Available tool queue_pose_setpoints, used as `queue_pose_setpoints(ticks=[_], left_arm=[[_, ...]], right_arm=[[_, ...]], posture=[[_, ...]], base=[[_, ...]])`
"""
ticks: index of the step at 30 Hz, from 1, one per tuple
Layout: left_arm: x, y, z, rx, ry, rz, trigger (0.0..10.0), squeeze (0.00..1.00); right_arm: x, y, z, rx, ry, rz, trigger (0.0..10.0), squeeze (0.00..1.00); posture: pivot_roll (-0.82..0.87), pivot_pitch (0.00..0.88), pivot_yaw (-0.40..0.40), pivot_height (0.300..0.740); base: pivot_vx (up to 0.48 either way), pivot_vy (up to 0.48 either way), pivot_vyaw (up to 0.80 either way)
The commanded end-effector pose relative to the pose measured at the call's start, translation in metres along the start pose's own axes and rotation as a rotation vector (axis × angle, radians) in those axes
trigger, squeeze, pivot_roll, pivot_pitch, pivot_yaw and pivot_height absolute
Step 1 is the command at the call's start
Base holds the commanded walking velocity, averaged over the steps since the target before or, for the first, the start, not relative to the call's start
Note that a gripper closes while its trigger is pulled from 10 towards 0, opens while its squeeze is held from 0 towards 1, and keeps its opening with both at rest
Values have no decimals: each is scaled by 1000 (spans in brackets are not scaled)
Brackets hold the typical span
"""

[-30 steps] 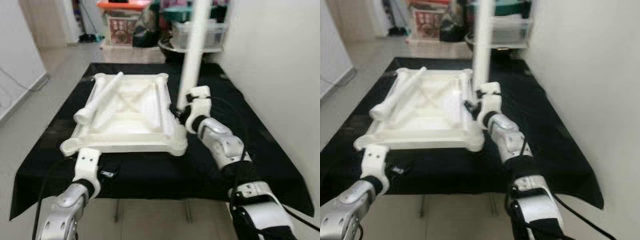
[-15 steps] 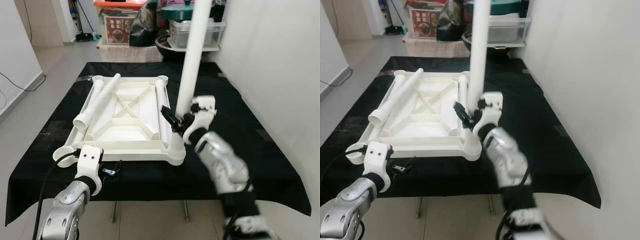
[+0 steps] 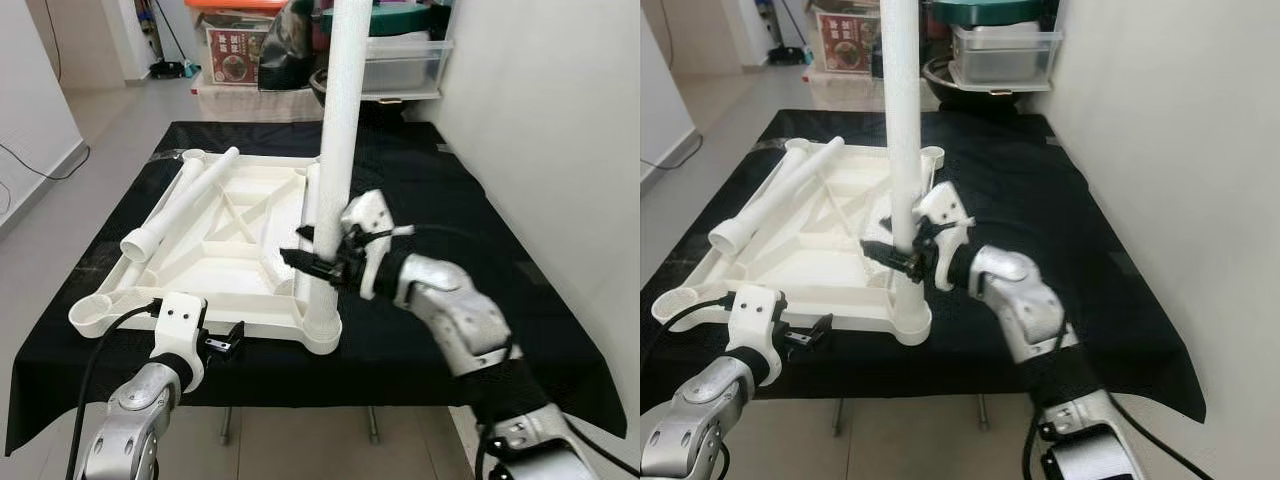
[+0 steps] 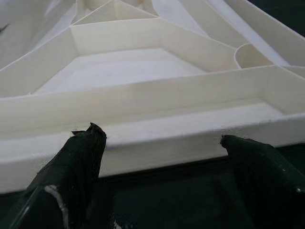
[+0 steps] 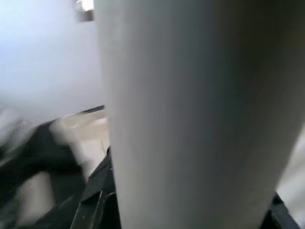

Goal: Building children table

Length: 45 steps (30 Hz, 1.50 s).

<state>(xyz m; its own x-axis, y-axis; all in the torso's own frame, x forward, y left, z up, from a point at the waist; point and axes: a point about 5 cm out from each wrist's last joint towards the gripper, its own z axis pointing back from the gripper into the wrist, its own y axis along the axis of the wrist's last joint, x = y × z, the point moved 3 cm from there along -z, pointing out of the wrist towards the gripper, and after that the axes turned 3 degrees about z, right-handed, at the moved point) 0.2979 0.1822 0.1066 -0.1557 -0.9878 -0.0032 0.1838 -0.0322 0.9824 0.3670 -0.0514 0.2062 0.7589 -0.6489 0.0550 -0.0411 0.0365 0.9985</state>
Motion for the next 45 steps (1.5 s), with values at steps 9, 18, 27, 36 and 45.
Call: queue_pose_setpoints(ticks=[9, 18, 27, 36, 45], left_arm=[[4, -4, 3, -14, -11, 8, 10000, 0], [4, -3, 0, -17, -27, 5, 10000, 0], [8, -2, -2, -9, -36, 8, 10000, 0], [6, -1, 1, -4, -27, 4, 10000, 0], [2, -6, 6, -22, -17, -2, 10000, 0]], right_arm=[[68, -50, 48, -127, -911, -290, 0, 0], [23, -16, 17, 42, -621, -217, 10000, 1000], [-2, 19, 9, 95, -116, -141, 10000, 0], [-43, 2, 2, 4, 213, 20, 0, 0], [50, -47, 12, -205, -622, -219, 0, 0]], posture=[[104, 0, -42, 740], [83, 0, -28, 740], [86, 0, -34, 740], [119, 0, -53, 740], [109, 0, -43, 740]], base=[[0, 0, 0], [0, 0, 0], [0, 0, 0], [0, 0, 0], [0, 0, 0]])
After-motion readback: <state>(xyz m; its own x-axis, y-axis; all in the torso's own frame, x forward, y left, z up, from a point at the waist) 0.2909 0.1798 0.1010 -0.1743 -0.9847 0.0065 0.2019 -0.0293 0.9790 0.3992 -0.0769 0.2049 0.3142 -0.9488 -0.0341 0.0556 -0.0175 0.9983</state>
